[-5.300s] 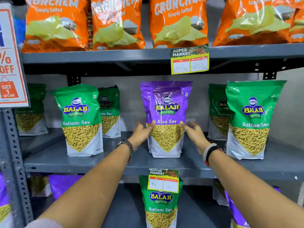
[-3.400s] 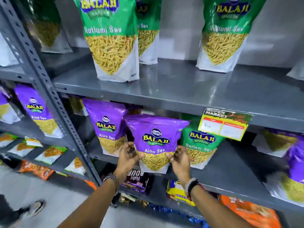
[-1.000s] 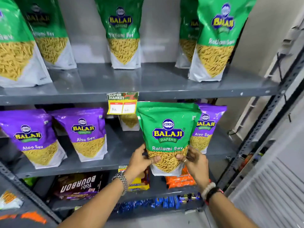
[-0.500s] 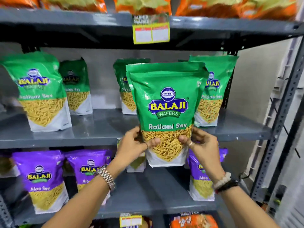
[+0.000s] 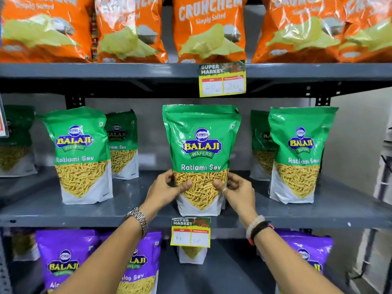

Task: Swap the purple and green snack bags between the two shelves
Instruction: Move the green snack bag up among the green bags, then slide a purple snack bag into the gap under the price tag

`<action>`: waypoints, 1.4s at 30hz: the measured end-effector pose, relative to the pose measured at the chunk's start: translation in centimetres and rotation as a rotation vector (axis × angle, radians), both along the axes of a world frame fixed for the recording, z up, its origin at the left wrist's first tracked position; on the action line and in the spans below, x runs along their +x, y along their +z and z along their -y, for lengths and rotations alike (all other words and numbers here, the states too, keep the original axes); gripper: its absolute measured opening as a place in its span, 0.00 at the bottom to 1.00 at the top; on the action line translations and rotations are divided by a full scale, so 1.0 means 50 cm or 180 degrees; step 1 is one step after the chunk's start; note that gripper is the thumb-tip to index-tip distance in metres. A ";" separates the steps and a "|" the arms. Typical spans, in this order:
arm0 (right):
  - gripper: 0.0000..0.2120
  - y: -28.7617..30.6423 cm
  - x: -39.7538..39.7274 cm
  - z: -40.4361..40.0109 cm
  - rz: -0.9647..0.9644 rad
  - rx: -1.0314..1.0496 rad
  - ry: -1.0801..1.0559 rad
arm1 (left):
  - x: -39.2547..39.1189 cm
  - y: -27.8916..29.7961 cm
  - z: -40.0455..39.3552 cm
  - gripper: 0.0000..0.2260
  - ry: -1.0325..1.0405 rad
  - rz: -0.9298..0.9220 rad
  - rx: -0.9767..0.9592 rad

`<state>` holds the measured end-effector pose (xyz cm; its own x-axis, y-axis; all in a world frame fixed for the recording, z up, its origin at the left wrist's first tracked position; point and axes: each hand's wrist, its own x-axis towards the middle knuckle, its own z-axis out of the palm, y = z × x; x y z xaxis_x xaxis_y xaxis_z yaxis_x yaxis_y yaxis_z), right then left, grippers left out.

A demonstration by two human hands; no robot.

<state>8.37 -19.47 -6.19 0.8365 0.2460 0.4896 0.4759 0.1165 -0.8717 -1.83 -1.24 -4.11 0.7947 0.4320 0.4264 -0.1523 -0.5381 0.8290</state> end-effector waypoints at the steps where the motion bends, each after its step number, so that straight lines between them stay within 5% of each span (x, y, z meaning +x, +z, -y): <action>1: 0.16 -0.001 0.008 -0.012 -0.0002 -0.0054 -0.0004 | 0.009 -0.002 -0.011 0.27 0.0021 -0.0019 -0.0041; 11: 0.12 0.000 0.036 -0.082 0.0163 -0.0161 -0.0092 | 0.056 -0.009 -0.071 0.33 0.0023 -0.0050 -0.0062; 17: 0.17 0.000 0.037 -0.097 0.0119 -0.0162 -0.0093 | 0.059 -0.009 -0.072 0.23 -0.0015 0.0059 -0.0134; 21: 0.20 0.001 0.017 -0.086 0.0077 -0.0120 -0.0116 | 0.042 -0.040 -0.069 0.27 0.0103 0.0328 -0.0431; 28: 0.07 -0.105 -0.091 -0.026 0.0815 0.0068 -0.0750 | -0.096 -0.157 -0.028 0.11 0.0515 0.1402 -0.0516; 33: 0.04 -0.247 -0.161 -0.007 0.0925 -0.0170 -0.0699 | -0.167 -0.313 -0.031 0.09 0.0590 0.0994 -0.0728; 42: 0.07 -0.478 -0.160 -0.112 -0.0048 -0.1263 -0.0171 | -0.222 -0.589 -0.163 0.07 0.1377 -0.0315 -0.1287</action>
<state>0.37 -13.88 -30.11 0.8597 0.3691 0.3530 0.4591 -0.2554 -0.8509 -12.94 6.93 -33.59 0.5379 0.8378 0.0937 0.0986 -0.1729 0.9800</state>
